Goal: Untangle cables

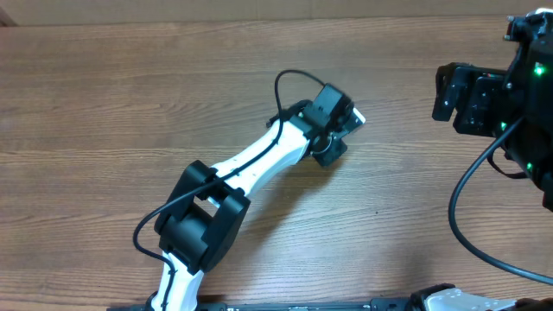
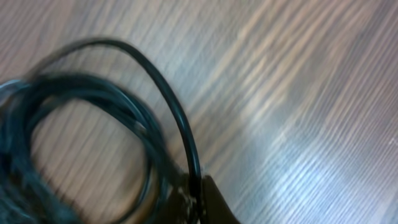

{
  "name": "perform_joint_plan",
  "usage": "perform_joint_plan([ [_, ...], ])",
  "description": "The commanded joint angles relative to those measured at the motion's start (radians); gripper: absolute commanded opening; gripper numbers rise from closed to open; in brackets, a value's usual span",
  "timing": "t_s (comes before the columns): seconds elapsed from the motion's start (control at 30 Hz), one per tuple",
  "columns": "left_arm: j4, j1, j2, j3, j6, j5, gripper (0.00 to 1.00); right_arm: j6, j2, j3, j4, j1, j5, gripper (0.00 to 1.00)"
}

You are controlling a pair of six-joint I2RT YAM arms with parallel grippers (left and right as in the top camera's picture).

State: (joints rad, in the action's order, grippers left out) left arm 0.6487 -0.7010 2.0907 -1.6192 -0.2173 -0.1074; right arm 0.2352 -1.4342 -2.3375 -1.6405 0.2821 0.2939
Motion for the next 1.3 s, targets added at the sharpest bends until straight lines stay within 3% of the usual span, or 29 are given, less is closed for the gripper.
perform_joint_plan([
  [0.0, 0.126, 0.010, -0.130, -0.225, 0.012, 0.055, 0.04, 0.003, 0.003, -0.014, 0.000, -0.004, 0.012, 0.93],
  [0.27, 0.343, 0.084, -0.331, -0.480, 0.112, 0.140, 0.04, 0.004, -0.008, -0.013, 0.000, -0.004, -0.022, 0.91],
  [0.43, 0.410, 0.166, -0.440, -0.490, 0.152, 0.164, 0.04, 0.004, -0.047, -0.013, 0.004, -0.004, -0.034, 0.90],
  [0.83, 0.472, 0.280, -0.588, -0.490, 0.200, 0.177, 0.04, -0.004, -0.226, 0.013, 0.035, -0.002, -0.344, 0.89],
  [1.0, 0.469, 0.284, -0.616, -0.491, 0.225, 0.288, 0.04, -0.012, -0.306, 0.031, 0.072, 0.005, -0.456, 0.88],
  [1.27, 0.450, 0.284, -0.654, -0.492, 0.248, 0.423, 0.04, -0.249, -0.419, 0.086, 0.110, 0.068, -0.539, 0.91],
])
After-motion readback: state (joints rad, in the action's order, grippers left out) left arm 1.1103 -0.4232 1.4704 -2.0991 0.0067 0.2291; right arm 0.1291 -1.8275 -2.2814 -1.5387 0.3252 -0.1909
